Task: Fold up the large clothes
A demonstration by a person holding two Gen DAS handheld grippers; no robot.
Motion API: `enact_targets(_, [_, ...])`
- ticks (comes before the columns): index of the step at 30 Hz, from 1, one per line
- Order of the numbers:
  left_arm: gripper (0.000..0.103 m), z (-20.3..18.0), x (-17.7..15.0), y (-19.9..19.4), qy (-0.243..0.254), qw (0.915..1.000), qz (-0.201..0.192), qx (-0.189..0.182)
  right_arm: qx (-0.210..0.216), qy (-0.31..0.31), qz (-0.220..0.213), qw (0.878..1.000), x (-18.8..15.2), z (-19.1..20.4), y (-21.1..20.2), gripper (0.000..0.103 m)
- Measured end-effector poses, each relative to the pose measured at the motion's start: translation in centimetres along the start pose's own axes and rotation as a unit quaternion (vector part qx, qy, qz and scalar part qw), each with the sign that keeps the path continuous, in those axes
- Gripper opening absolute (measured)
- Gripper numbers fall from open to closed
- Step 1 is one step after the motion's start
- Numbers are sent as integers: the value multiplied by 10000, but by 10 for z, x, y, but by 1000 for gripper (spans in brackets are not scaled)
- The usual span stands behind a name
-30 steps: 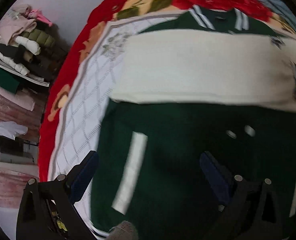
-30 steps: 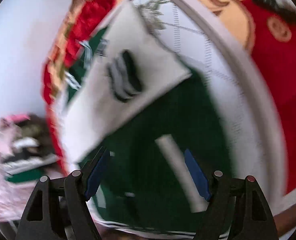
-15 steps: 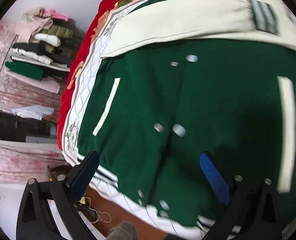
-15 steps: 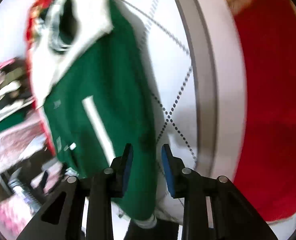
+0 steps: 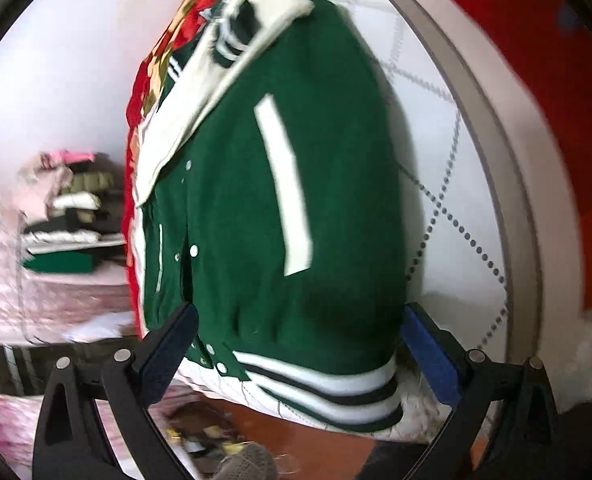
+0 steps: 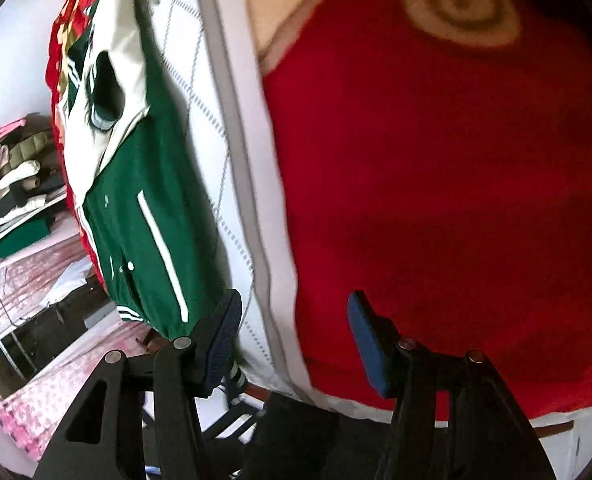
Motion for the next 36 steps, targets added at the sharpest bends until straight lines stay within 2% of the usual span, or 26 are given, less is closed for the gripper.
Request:
enact_targets(2, [103,-3,3,20,44,9995,169,261,-4,-13,-42,10000,9,-2,-5,57])
enact_targets(6, [103,8,9,42,-344,9984,447,83,28,-161,-119,9998,29,7,-8,57])
enact_targets(10, [103,32,11,48,-729,9962,469,22,229,-317,-275,9989,58,28,-2,57])
enact_targets(12, [81,47,13,51,-1063,9931,465,-163,550,-433,-352,9969,80,45,2,57])
enact_targets(13, [50,55,13,50,-1277,9903,447,-316,723,-473,-382,9955,90,54,4,57])
enact_targets(14, [27,61,14,48,-1466,9869,421,-520,969,-550,-417,9929,104,65,6,57])
enact_targets(15, [20,67,15,47,-1589,9843,391,-654,1111,-603,-440,9910,113,74,9,57])
enact_targets(19, [15,90,17,41,-1810,9793,255,-869,1649,-661,-499,9828,156,105,23,58])
enact_targets(21, [14,102,15,39,-1892,9778,183,-886,1789,-661,-514,9803,173,117,30,62])
enact_targets(23, [13,111,13,36,-1922,9772,110,-890,2006,-578,-444,9770,188,131,40,63])
enact_targets(25, [13,119,12,35,-1957,9762,62,-934,2112,-596,-346,9750,197,149,48,64])
enact_targets(27, [13,124,11,33,-1993,9749,28,-996,1872,-695,-294,9794,200,170,63,64])
enact_targets(28, [13,126,10,31,-2020,9740,9,-1030,1645,-799,-284,9827,201,182,68,60])
enact_targets(29, [12,128,10,29,-2051,9729,-6,-1071,1511,-878,-337,9840,199,198,77,45])
enact_targets(32, [12,140,8,31,-2197,9676,-42,-1244,1015,-989,-563,9883,194,220,75,22])
enact_targets(33, [12,147,6,31,-2282,9649,-72,-1296,1014,-957,-605,9884,191,226,70,17])
enact_targets(36, [12,172,-1,30,-2581,9537,-135,-1538,841,-1001,-796,9882,178,249,46,15])
Point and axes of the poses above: each gripper's, at about its wrist camera, not at the fingertips, and y roughly the way its jaws point, z to its left, x to its top, the point moved 5 cm from there along y, roughly the way its jaws point
